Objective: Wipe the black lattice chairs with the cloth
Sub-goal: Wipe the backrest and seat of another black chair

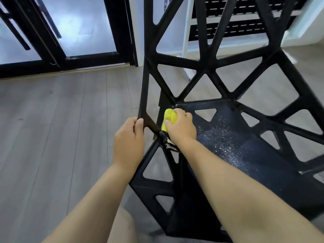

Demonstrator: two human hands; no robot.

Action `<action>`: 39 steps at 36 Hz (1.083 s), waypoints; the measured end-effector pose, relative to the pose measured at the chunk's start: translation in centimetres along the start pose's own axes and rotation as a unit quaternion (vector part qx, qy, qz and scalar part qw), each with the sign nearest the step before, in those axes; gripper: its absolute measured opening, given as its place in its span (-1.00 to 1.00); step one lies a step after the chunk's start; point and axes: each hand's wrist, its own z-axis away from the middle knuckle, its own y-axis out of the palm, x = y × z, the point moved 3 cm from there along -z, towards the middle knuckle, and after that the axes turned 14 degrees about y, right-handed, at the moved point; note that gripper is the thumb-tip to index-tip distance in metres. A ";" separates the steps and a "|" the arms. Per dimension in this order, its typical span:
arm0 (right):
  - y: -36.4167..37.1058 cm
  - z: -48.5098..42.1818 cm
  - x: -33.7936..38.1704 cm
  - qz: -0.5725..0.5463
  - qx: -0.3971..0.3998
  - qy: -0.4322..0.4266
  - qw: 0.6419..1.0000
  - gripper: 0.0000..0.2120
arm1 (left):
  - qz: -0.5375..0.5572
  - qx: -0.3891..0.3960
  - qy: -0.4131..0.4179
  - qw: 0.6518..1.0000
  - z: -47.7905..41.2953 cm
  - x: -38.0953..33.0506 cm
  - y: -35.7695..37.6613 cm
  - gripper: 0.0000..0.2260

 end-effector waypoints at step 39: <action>-1.6 6.5 2.1 -0.178 -0.009 -0.206 0.962 -0.60 | 0.014 0.006 0.042 0.999 2.7 0.1 -1.6 -0.79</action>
